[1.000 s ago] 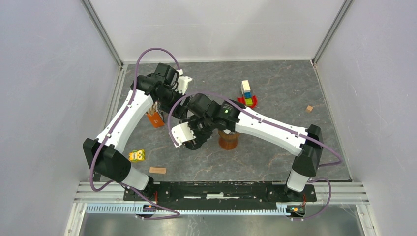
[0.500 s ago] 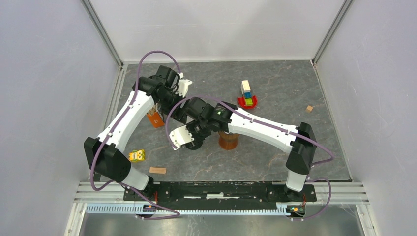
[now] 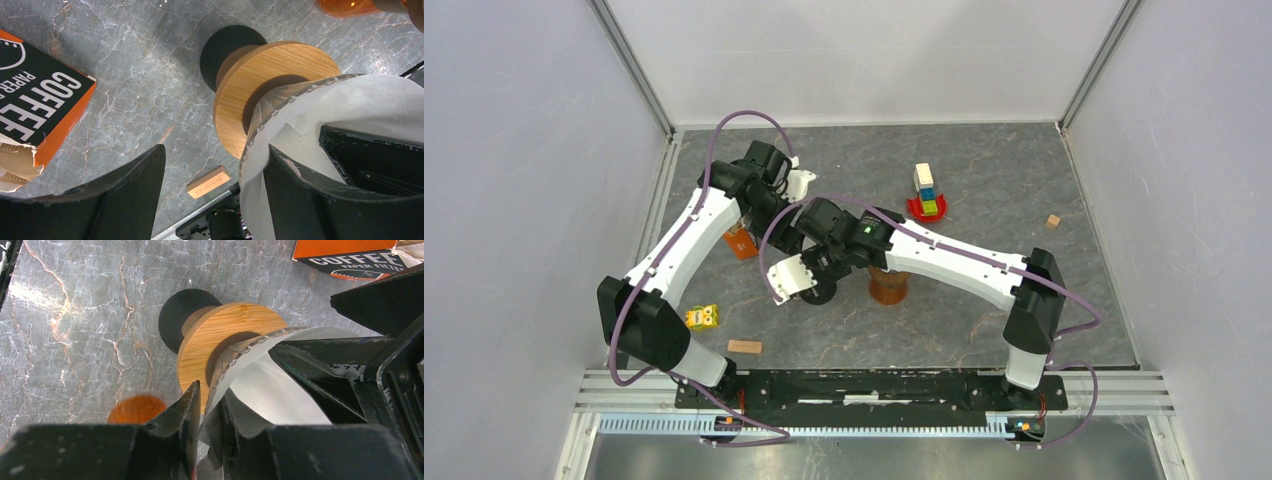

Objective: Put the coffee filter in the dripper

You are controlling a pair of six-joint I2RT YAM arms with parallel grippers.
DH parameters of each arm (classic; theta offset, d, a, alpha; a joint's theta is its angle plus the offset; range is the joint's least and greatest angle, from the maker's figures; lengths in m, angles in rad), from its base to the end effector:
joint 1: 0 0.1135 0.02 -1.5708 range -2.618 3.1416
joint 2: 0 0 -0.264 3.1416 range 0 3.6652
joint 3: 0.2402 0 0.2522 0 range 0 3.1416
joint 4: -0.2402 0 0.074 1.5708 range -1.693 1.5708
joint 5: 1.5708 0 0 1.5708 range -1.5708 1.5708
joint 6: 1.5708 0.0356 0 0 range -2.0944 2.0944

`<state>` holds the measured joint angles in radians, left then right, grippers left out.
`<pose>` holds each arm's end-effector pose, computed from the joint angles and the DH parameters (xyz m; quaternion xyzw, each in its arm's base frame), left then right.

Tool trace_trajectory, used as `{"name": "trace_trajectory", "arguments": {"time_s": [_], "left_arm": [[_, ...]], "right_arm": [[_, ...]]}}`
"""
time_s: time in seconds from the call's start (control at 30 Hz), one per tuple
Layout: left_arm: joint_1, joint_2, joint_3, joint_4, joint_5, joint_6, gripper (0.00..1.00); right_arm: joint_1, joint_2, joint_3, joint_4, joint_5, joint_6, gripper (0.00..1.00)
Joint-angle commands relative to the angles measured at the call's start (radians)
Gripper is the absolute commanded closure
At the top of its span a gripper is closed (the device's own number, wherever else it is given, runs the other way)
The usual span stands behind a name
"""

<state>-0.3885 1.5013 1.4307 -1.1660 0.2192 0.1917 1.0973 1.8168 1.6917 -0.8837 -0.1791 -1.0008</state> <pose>0.2617 -0.1155 0.3167 0.2978 0.9340 -0.1236 0.1539 0.1735 0.3526 0.3063 -0.8420 0.4554 0.0991 0.2717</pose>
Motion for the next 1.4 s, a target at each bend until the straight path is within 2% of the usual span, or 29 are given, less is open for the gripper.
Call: {"name": "trace_trajectory", "arguments": {"time_s": [0.0, 0.17, 0.4, 0.73, 0.83, 1.13, 1.23, 1.37], "left_arm": [[-0.002, 0.006, -0.007, 0.027, -0.003, 0.043, 0.23], [-0.002, 0.005, -0.01, 0.028, -0.005, 0.046, 0.23], [-0.001, 0.005, -0.013, 0.028, -0.007, 0.047, 0.23], [-0.002, -0.002, 0.002, 0.026, -0.008, 0.046, 0.23], [-0.002, -0.005, 0.009, 0.025, -0.01, 0.048, 0.23], [-0.001, -0.006, 0.05, 0.006, -0.012, 0.054, 0.21], [-0.001, 0.0, 0.069, -0.001, -0.012, 0.057, 0.21], [-0.001, 0.005, 0.097, -0.01, -0.005, 0.053, 0.2]], "right_arm": [[0.004, 0.024, 0.014, -0.015, -0.01, -0.012, 0.78], [0.003, 0.03, 0.017, -0.018, -0.007, -0.01, 0.85], [0.004, 0.029, 0.021, -0.016, -0.002, -0.01, 1.0], [0.004, 0.027, 0.015, -0.015, 0.007, -0.004, 1.0], [0.004, 0.019, 0.012, -0.005, 0.013, 0.004, 0.9], [0.004, -0.025, -0.017, 0.026, 0.023, 0.033, 0.47], [0.004, -0.035, -0.018, 0.031, 0.021, 0.04, 0.4], [0.004, -0.048, -0.004, 0.033, 0.015, 0.045, 0.36]]}}
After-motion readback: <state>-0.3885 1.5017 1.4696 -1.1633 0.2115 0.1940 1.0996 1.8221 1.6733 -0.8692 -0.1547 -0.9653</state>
